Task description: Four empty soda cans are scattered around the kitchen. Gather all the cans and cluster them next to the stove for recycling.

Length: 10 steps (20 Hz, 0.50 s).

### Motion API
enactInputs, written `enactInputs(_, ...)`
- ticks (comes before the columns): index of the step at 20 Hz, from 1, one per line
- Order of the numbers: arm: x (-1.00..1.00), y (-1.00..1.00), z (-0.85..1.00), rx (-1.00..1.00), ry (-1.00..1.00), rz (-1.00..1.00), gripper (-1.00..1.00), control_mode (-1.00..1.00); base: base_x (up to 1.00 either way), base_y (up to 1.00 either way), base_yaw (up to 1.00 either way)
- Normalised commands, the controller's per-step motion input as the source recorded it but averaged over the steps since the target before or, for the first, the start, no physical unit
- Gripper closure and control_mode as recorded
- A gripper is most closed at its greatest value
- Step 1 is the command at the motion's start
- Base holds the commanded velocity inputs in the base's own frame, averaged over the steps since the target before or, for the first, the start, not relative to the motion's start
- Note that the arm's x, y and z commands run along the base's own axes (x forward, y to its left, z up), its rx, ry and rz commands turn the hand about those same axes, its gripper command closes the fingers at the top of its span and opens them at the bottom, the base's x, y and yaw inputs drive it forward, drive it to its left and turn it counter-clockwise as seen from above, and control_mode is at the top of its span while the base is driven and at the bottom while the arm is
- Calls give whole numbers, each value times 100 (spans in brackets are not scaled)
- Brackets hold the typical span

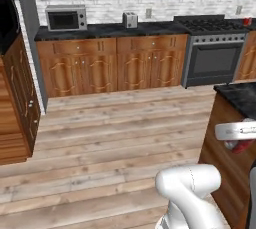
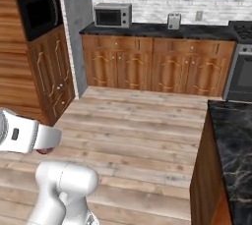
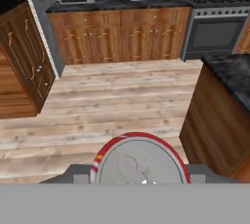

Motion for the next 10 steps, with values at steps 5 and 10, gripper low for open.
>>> enactInputs(5, 0, 0, 0, 0, 0, 0, 100, 100, 33, 56, 0)
enactInputs(10, 0, 0, 0, 0, 0, 0, 100, 100, 70, 44, 0)
